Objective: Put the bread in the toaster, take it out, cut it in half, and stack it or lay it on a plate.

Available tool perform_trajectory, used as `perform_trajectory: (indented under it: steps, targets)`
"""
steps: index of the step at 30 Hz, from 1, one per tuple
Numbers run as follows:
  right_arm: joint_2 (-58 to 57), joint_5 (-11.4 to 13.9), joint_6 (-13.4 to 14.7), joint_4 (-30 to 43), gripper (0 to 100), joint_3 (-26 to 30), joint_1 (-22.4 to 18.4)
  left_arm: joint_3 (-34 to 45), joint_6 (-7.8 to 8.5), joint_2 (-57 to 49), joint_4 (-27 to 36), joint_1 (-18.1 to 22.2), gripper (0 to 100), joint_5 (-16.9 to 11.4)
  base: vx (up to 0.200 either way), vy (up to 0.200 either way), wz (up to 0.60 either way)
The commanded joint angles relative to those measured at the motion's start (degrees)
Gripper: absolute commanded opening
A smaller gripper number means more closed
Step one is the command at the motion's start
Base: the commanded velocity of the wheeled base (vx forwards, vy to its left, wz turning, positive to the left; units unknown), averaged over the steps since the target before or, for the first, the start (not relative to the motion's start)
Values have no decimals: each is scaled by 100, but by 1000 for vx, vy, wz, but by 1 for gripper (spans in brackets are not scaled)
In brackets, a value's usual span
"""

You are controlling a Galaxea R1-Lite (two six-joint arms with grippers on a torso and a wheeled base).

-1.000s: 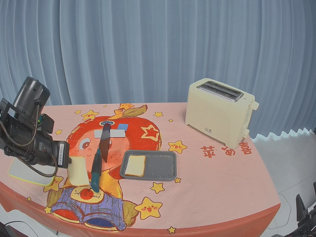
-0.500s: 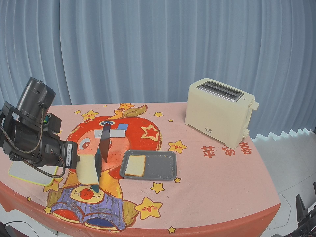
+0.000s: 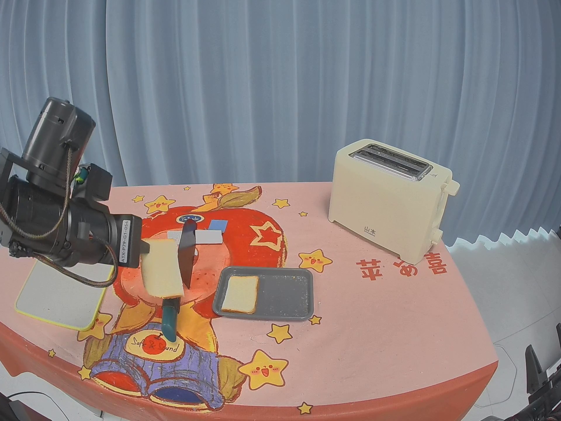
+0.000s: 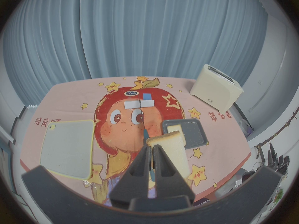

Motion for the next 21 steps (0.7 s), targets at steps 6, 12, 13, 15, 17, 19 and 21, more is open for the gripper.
perform_trajectory:
  steps: [6, 12, 13, 15, 17, 19, 21]
  targets:
    - [-93, 2, 0, -2, 100, 99, 2, -882, 32, 837, 32, -460, 0, 15, 0, 0, 0]
    - [-93, 2, 0, -2, 100, 99, 2, -1304, 6, 1110, 58, -750, 0, 6, 0, 0, 0]
    - [-93, 2, 0, -2, 100, 99, 2, -1260, -3, 1136, 67, -785, 0, 15, 0, 0, 0]
    - [-93, 2, 0, -2, 100, 99, 2, -1146, 6, 1171, 84, -847, 0, 42, 0, 0, 0]
    - [-93, 2, 0, -2, 100, 99, 2, -1032, 6, 1145, 32, -873, 0, 68, 0, 0, 0]
    - [-93, 2, 0, -2, 100, 99, 2, -979, 15, 1110, 23, -873, 0, 68, 0, 0, 0]
    - [-93, 2, 0, -2, 100, 99, 2, -970, -3, 1101, 5, -873, 0, 59, 0, 0, 0]
